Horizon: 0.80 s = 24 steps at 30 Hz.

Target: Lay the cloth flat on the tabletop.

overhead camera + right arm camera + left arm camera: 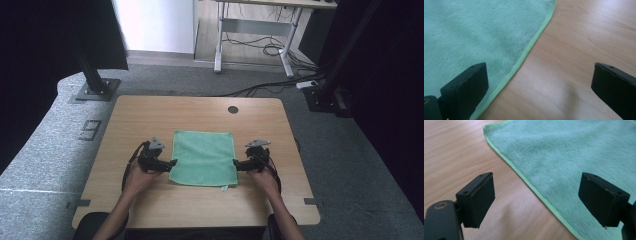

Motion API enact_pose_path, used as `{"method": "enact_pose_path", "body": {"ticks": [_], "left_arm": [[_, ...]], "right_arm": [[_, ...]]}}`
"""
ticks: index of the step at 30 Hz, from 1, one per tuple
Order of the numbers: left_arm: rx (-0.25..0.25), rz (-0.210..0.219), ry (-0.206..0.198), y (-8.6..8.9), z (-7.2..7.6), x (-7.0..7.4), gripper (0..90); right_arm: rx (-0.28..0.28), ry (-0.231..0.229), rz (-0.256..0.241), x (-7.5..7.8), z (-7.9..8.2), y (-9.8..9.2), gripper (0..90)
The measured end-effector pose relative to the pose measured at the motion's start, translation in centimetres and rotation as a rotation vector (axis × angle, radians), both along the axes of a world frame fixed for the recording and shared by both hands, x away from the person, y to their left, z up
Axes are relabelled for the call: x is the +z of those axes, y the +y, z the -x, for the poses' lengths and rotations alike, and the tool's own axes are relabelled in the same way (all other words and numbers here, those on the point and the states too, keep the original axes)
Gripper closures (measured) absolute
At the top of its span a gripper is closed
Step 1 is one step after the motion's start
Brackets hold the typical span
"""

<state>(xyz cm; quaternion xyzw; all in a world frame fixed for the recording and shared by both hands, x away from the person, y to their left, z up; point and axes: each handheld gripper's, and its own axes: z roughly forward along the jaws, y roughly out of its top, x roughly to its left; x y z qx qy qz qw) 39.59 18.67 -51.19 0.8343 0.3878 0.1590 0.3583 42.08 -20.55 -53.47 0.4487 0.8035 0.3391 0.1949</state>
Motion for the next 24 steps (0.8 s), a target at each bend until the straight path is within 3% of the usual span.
{"method": "enact_pose_path", "body": {"ticks": [8, 14, 19, 24], "left_arm": [[-0.005, 0.01, -0.006, 1.6, 2.7, 0.0, 13.8], [0.028, -0.005, 0.022, 3.5, 4.1, -1.3, 12.4], [0.041, -0.044, 0.04, 4.3, 4.5, -2.4, 11.7], [0.051, -0.018, 0.05, 4.8, 4.4, -2.7, 11.7]], "right_arm": [[-0.001, -0.008, -0.012, 0.6, 2.7, -1.6, 0.0], [-0.002, -0.006, -0.014, 0.4, 4.5, -2.5, 0.0], [-0.006, 0.018, -0.024, -0.5, 5.2, -2.9, 0.0], [-0.004, 0.031, -0.023, -1.1, 5.2, -3.1, 0.0]]}}
